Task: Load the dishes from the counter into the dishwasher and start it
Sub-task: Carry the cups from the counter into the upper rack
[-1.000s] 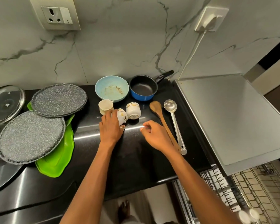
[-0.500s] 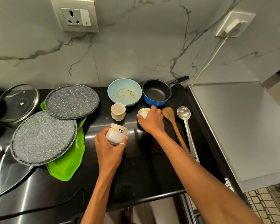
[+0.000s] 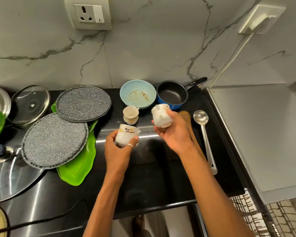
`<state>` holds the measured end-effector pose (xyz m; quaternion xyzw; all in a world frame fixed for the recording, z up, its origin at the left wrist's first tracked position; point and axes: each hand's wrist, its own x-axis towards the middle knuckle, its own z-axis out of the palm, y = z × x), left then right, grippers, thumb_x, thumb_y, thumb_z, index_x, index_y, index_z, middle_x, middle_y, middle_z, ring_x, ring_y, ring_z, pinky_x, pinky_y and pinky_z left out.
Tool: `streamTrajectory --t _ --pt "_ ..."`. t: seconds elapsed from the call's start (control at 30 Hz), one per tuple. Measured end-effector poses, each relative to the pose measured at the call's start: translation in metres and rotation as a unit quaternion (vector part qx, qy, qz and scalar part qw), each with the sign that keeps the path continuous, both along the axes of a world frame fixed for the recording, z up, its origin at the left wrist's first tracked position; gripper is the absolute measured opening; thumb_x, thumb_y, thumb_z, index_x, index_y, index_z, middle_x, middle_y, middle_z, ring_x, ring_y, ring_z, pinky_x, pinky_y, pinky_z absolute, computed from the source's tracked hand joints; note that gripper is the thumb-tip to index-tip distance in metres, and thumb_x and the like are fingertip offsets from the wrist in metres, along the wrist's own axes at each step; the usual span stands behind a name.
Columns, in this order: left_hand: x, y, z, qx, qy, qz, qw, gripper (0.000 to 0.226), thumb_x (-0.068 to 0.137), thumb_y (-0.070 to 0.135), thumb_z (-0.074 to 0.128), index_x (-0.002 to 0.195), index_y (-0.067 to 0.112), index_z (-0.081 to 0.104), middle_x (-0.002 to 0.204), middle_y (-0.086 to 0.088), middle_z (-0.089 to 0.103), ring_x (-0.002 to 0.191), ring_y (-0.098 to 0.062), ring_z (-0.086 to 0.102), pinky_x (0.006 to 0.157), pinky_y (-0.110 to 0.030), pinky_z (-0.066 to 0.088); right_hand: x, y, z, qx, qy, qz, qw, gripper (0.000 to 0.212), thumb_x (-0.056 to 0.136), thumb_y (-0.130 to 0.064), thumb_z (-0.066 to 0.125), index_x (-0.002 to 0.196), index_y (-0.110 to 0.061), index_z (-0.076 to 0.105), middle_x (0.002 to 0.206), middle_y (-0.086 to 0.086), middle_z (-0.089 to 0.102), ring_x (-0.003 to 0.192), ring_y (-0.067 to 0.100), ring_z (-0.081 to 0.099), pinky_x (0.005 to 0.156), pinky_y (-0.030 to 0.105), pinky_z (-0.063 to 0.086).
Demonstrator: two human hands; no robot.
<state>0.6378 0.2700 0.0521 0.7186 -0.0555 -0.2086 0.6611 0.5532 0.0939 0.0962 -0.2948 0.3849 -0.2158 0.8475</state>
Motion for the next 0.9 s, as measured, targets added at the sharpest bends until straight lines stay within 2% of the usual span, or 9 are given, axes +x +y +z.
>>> streamTrajectory --t 0.07,0.13,0.3,0.43,0.53,0.63,0.7,0.8,0.9 --pt "-0.01 -0.005 0.005 -0.064 0.087 -0.022 0.994 0.066 0.06 0.044 0.091 0.117 0.033 0.06 0.114 0.001 0.072 0.103 -0.017 0.071 0.092 -0.044 0.058 -0.036 0.014 0.011 0.078 -0.115 -0.01 0.99 0.055 0.09 -0.039 0.065 0.136 -0.009 0.057 0.119 0.02 0.067 0.097 0.031 0.066 0.079 0.038 0.056" --pt "-0.025 -0.011 0.013 -0.112 0.144 -0.055 0.982 0.073 0.059 0.043 0.093 0.123 0.028 0.06 0.117 0.002 0.072 0.11 -0.019 0.07 0.091 -0.041 0.058 -0.072 0.025 0.014 0.106 -0.162 -0.02 0.981 0.056 0.092 -0.045 0.06 0.136 -0.01 0.057 0.113 0.019 0.065 0.089 0.029 0.064 0.07 0.034 0.055" --pt "-0.079 -0.032 0.029 -0.201 0.28 -0.138 0.928 0.048 0.089 0.03 0.064 0.135 0.021 0.054 0.131 -0.006 0.068 0.118 -0.024 0.066 0.095 -0.042 0.052 -0.174 0.031 -0.005 0.106 -0.178 -0.054 0.977 0.055 0.093 -0.051 0.054 0.131 -0.012 0.052 0.107 0.016 0.057 0.075 0.023 0.054 0.054 0.026 0.045" --pt "-0.145 -0.051 0.035 -0.197 0.354 -0.21 0.89 0.046 0.091 0.047 0.054 0.131 0.025 0.06 0.118 -0.01 0.071 0.093 -0.021 0.066 0.079 -0.036 0.055 -0.276 0.033 -0.013 0.088 -0.14 -0.14 0.976 0.051 0.093 -0.051 0.053 0.124 -0.01 0.058 0.106 0.016 0.057 0.071 0.023 0.051 0.05 0.026 0.037" --pt "-0.205 -0.063 0.033 -0.145 0.35 -0.282 0.881 0.048 0.09 0.048 0.053 0.132 0.024 0.059 0.114 -0.013 0.071 0.083 -0.02 0.068 0.066 -0.034 0.059 -0.359 0.032 -0.016 0.051 -0.095 -0.225 0.968 0.044 0.095 -0.05 0.053 0.12 -0.015 0.059 0.106 0.016 0.059 0.073 0.024 0.054 0.05 0.026 0.038" --pt "-0.268 -0.075 0.025 -0.09 0.322 -0.348 0.876 0.046 0.09 0.047 0.061 0.13 0.027 0.059 0.114 -0.013 0.071 0.084 -0.021 0.07 0.067 -0.035 0.059 -0.445 0.021 -0.026 0.032 -0.045 -0.303 0.951 0.042 0.096 -0.049 0.053 0.122 -0.018 0.062 0.108 0.016 0.063 0.079 0.026 0.057 0.05 0.027 0.046" --pt "-0.311 -0.084 0.016 -0.052 0.298 -0.382 0.873 0.044 0.087 0.043 0.069 0.128 0.03 0.059 0.117 -0.007 0.072 0.094 -0.022 0.071 0.071 -0.034 0.059 -0.5 0.008 -0.035 0.044 0.004 -0.336 0.941 0.054 0.092 -0.046 0.061 0.137 -0.016 0.057 0.118 0.019 0.06 0.087 0.028 0.061 0.057 0.028 0.053" --pt "-0.379 -0.1 -0.006 -0.004 0.239 -0.415 0.878 0.055 0.079 0.034 0.078 0.129 0.038 0.056 0.125 0.002 0.067 0.11 -0.018 0.069 0.079 -0.031 0.058 -0.57 -0.016 -0.059 0.033 0.148 -0.322 0.934 0.047 0.092 -0.031 0.067 0.135 -0.013 0.055 0.13 0.021 0.059 0.105 0.035 0.066 0.07 0.033 0.061" --pt "-0.444 -0.121 -0.038 0.041 0.167 -0.43 0.886 0.058 0.081 0.022 0.084 0.128 0.04 0.056 0.123 0.006 0.064 0.11 -0.012 0.066 0.078 -0.024 0.057 -0.618 -0.036 -0.098 0.016 0.268 -0.303 0.914 0.031 0.094 -0.019 0.066 0.123 -0.017 0.055 0.133 0.02 0.057 0.118 0.036 0.061 0.077 0.042 0.062"
